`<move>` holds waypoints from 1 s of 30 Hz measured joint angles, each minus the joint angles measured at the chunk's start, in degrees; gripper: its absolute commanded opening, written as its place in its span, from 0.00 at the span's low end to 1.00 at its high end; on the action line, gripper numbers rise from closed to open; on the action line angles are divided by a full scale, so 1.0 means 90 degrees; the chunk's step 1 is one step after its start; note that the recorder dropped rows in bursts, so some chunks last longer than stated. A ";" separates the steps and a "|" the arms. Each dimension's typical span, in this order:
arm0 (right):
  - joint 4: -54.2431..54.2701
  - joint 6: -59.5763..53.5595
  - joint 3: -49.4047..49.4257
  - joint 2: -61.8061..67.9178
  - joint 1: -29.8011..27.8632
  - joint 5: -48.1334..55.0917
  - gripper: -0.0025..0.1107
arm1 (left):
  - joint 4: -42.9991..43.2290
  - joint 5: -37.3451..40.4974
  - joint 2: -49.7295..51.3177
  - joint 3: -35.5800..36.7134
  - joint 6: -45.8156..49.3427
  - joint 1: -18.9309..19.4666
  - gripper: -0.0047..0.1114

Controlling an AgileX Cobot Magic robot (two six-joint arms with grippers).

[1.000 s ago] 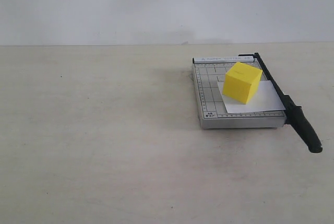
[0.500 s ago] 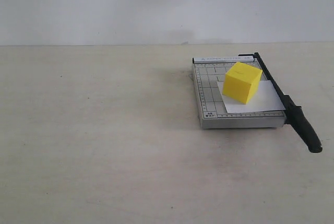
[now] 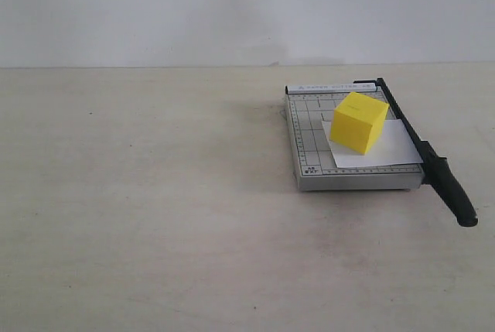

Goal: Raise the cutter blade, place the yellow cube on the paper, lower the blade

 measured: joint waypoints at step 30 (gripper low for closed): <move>-0.0011 0.0025 0.0000 0.0000 0.0000 -0.0066 0.02 | 0.0000 0.0000 0.0000 0.0000 0.0000 -0.0034 0.52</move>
